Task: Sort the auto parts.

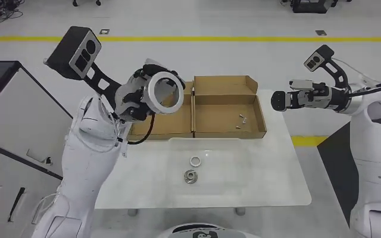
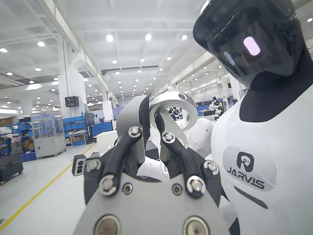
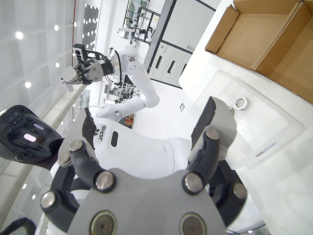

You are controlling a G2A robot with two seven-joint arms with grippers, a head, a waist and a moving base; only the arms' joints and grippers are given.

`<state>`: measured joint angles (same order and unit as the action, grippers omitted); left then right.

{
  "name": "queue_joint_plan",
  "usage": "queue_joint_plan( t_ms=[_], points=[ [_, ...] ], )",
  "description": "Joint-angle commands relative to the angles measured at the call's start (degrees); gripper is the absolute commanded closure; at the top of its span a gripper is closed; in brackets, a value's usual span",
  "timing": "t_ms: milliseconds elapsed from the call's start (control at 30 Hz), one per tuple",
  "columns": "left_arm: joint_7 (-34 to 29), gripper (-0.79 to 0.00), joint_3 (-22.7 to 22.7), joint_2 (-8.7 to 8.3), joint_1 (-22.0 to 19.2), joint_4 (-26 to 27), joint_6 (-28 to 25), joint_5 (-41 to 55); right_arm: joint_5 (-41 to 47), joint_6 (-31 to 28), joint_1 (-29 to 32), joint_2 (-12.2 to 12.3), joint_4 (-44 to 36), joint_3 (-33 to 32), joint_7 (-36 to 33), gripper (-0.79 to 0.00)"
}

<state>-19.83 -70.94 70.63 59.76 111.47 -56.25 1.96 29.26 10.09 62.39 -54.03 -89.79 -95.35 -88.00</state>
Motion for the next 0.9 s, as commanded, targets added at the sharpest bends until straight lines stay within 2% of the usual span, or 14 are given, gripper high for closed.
queue_joint_plan(
  t_ms=[0,233,400,700,867],
  points=[
    [0.84,0.0,0.41,0.07,0.02,0.07,-0.88,1.32,0.0,0.0,0.0,0.0,0.0,0.0,0.0,-0.785],
    [6.3,0.0,2.67,0.85,-0.46,0.69,-1.75,9.93,0.0,0.0,0.0,0.0,0.0,0.0,0.0,-0.785],
    [7.33,0.0,2.97,1.56,-0.56,0.89,-1.75,11.94,0.0,0.0,0.0,0.0,0.0,0.0,0.0,-0.785],
    [1.05,0.0,1.23,1.56,-0.01,-1.18,-1.75,6.25,0.0,0.0,0.0,0.0,0.0,0.0,0.0,-0.785],
    [-2.71,0.0,-0.06,1.11,0.43,-0.42,0.79,2.25,0.0,0.0,0.0,0.0,0.0,0.0,0.0,-0.785]
  ],
)
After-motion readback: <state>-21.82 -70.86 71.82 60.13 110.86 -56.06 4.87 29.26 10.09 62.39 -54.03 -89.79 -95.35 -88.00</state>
